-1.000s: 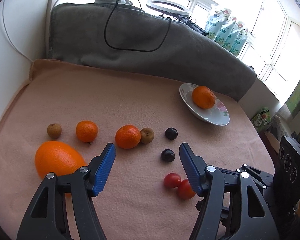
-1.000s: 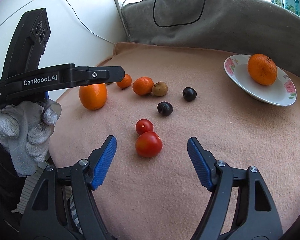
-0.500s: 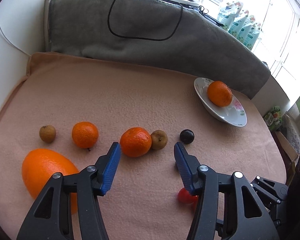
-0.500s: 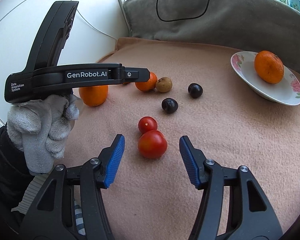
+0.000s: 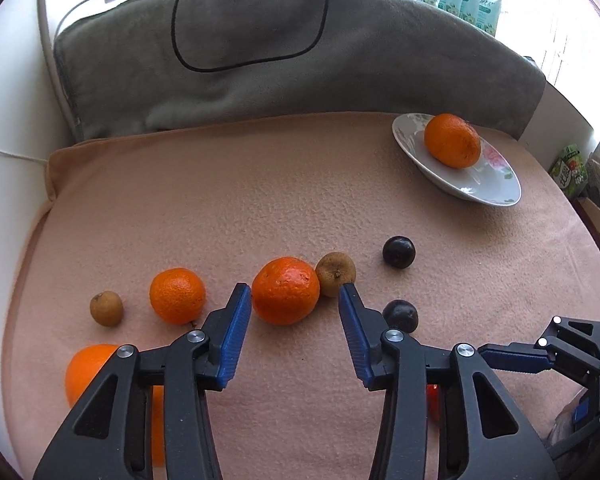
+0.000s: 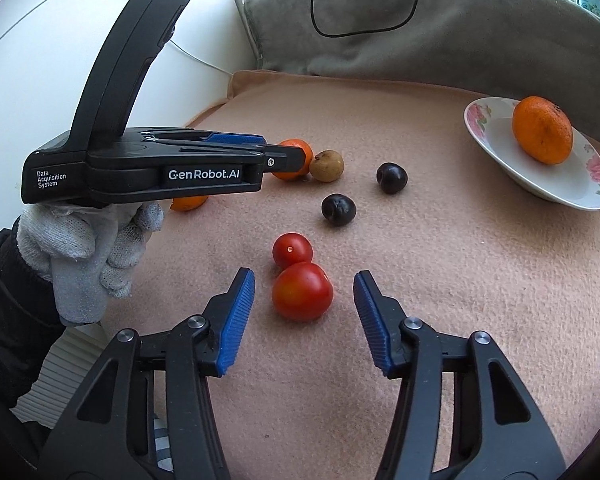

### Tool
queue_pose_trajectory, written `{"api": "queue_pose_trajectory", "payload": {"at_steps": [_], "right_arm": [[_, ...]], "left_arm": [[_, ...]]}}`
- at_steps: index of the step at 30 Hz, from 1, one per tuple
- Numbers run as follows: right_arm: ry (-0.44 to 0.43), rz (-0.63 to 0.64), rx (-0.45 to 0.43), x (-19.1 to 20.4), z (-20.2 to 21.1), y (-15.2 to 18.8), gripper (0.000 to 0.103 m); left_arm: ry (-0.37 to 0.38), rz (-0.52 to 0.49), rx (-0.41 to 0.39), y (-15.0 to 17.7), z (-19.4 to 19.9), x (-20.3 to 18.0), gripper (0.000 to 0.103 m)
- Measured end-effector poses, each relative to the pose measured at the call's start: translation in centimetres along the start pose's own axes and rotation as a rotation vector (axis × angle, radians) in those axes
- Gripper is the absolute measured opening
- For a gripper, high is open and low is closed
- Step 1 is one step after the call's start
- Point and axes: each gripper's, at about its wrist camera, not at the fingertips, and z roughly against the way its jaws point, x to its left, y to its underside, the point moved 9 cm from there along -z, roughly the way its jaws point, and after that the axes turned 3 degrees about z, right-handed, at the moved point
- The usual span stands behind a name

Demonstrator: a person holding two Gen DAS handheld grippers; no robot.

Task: Organize fruits
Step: 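Grasp the red tomato with the right tool while the left tool grasps a small tangerine, then carry the tomato to the plate and release with the right tool while the left releases the tangerine there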

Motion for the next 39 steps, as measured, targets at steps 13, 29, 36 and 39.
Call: {"api": "queue_pose_trajectory", "payload": {"at_steps": [13, 29, 36, 39], "right_arm": [[-0.008, 0.008, 0.012, 0.1, -0.9, 0.1, 0.047], [-0.003, 0.008, 0.031, 0.3, -2.0, 0.0, 0.036], [-0.004, -0.007, 0.023, 0.0, -1.6, 0.2, 0.036], [0.0, -0.012, 0.015, -0.2, -1.3, 0.2, 0.036]], "left_arm": [[0.018, -0.119, 0.079, -0.2, -0.4, -0.5, 0.037], [-0.039, -0.226, 0.091, 0.2, -1.1, -0.7, 0.032], [-0.028, -0.162, 0.066, -0.3, -0.9, 0.0, 0.031], [-0.031, -0.139, 0.05, -0.4, -0.4, 0.6, 0.03]]}}
